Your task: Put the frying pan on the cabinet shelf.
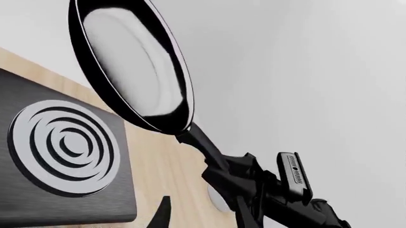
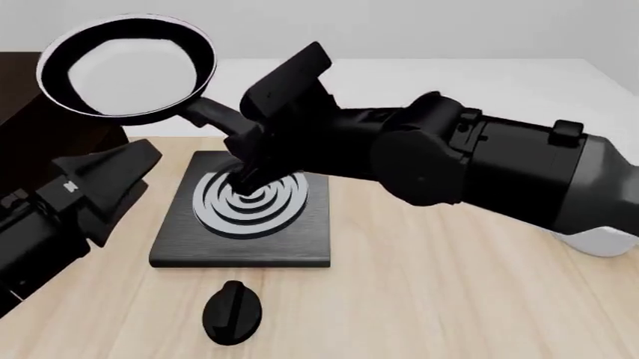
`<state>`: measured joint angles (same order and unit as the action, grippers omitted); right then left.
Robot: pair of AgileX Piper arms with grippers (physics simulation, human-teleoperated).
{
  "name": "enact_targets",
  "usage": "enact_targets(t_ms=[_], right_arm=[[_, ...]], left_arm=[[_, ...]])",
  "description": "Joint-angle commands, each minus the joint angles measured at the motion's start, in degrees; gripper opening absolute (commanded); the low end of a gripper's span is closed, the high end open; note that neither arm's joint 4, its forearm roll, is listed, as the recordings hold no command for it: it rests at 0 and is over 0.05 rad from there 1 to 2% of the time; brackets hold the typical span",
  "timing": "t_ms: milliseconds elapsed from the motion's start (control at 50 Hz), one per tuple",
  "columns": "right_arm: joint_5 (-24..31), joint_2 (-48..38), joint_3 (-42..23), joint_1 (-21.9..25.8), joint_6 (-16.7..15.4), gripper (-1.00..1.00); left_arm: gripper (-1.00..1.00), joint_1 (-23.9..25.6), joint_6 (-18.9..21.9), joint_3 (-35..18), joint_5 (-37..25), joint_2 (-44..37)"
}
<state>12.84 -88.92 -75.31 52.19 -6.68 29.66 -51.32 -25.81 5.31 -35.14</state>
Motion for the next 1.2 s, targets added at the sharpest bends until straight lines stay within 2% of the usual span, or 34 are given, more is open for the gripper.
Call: enact_targets(t_ms=[20,580,740,920,1200], right_arm=[[-1.7,-0.2,-1.2,1.6,0.5,-1.0],[-2.9,1.1,1.3,4.0,-0.4,-1.0],[-3.0,1.1,1.2,4.3,-0.4,-1.0],[-2.5,1.5,0.6,5.0,-0.9,-1.0],[-4.3,0.9,2.3,7.1,-0.1,-1.0]], left_arm=[[1.0,0.0,-0.2,0.1,0.0,0.0],[1.0,-1.0,-1.1,1.1,1.3,-0.5],[1.0,-0.7,-0.9,2.9,4.1,-1.9],[1.0,-0.5,-0.6,1.7,2.0,-1.2],[1.0,-0.4,-0.6,1.4,1.5,-1.2]])
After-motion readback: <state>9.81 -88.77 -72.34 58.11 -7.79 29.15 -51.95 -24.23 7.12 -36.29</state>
